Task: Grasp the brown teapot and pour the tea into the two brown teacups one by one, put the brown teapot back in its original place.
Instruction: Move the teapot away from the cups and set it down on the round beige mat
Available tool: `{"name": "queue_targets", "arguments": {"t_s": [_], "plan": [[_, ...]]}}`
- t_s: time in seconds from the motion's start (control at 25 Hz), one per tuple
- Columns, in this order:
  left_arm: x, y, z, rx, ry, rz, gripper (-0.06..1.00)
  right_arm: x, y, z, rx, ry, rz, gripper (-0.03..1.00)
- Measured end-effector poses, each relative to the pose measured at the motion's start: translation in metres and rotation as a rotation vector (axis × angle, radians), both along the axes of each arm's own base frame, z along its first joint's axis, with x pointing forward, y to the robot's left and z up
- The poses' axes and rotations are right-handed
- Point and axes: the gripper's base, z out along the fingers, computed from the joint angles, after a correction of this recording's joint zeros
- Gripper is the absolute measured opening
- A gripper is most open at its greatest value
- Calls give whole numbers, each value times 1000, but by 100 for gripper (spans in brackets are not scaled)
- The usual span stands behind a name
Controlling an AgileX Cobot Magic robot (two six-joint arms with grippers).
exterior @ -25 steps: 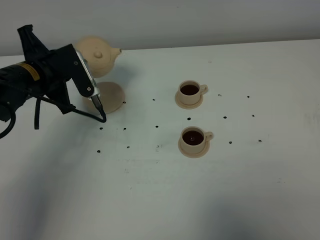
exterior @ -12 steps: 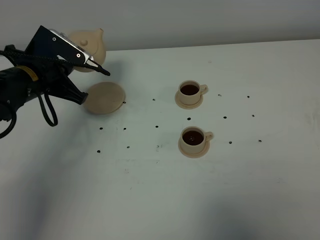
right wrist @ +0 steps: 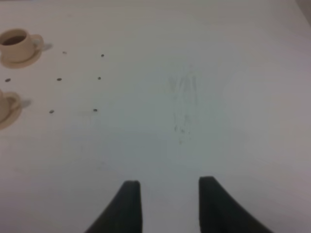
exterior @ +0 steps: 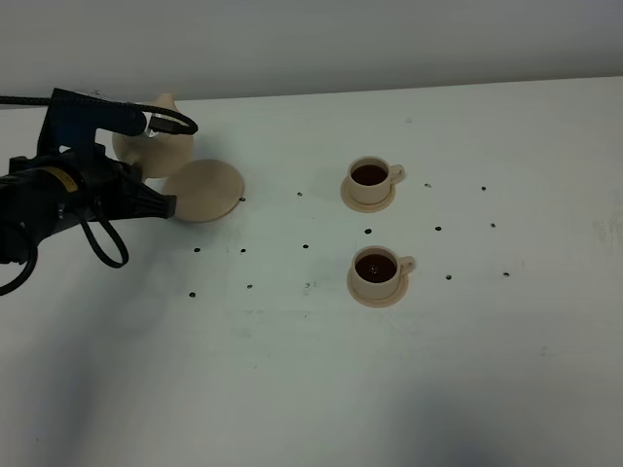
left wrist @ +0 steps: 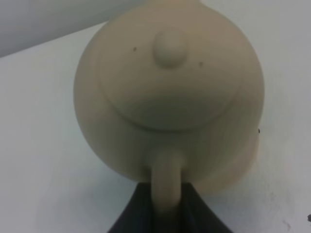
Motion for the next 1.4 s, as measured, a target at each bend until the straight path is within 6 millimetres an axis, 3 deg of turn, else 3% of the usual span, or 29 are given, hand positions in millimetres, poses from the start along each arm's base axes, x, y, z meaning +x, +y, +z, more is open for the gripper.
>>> {"name": "queue_targets", "arguments": {"t_s": [0.48, 1.0, 1.4], "plan": [[5, 0, -40, -64, 139, 87, 8, 0, 0, 0, 0, 0, 0, 31], [25, -4, -47, -75, 133, 96, 8, 0, 0, 0, 1, 0, 0, 31], [33, -20, -62, -68, 163, 60, 8, 0, 0, 0, 0, 0, 0, 31]]}}
